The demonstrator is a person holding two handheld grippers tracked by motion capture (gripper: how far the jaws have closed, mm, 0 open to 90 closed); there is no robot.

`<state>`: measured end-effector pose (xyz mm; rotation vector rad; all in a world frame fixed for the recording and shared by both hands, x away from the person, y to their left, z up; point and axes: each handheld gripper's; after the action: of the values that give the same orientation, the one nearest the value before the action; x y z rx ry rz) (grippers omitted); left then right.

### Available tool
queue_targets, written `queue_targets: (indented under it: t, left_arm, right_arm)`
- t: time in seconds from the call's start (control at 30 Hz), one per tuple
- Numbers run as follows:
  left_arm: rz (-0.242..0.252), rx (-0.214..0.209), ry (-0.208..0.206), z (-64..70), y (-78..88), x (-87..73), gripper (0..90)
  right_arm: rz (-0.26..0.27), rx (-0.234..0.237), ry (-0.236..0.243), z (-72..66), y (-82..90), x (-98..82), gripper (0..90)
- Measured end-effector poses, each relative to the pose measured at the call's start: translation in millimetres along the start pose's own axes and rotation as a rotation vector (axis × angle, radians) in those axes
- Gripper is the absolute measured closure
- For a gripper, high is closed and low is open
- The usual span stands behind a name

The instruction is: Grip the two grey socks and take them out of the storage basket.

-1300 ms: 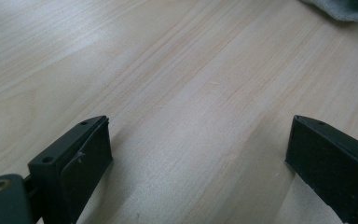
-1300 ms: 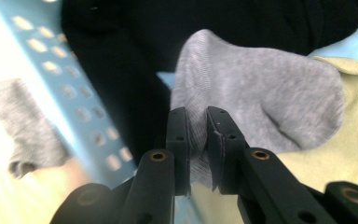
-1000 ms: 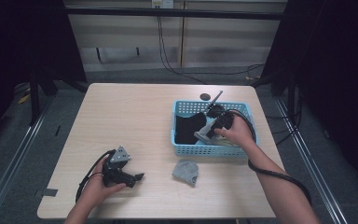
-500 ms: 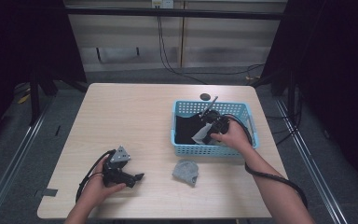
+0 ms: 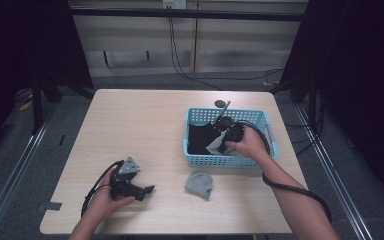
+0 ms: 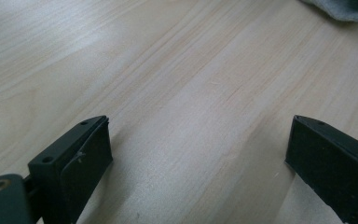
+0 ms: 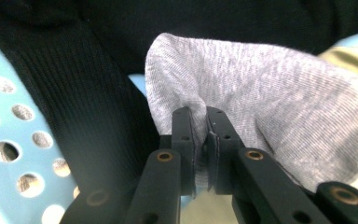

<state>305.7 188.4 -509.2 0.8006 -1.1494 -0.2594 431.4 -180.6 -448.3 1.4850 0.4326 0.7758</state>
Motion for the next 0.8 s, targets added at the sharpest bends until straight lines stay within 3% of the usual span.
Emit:
queue_targets:
  t: [0.27,0.8]
  left_arm:
    - [0.001,0.000,-0.002,-0.2,0.0,0.1,6.1]
    - [0.011,0.002,0.004,0.2,-0.6,0.0,6.1]
  right_arm:
    - [0.020,0.005,-0.034,8.7,10.1,-6.2,84.4]
    - [0.093,-0.021,-0.024,11.5,68.2,-2.2,84.5]
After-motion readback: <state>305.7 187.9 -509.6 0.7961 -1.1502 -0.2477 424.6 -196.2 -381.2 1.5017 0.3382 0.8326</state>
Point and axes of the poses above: each handheld gripper's, and its own axes: y roughly backward along the jaws, x roughly out of its top, z roughly to its right, and after that the axes turned 13 degrees about -x, right-handed
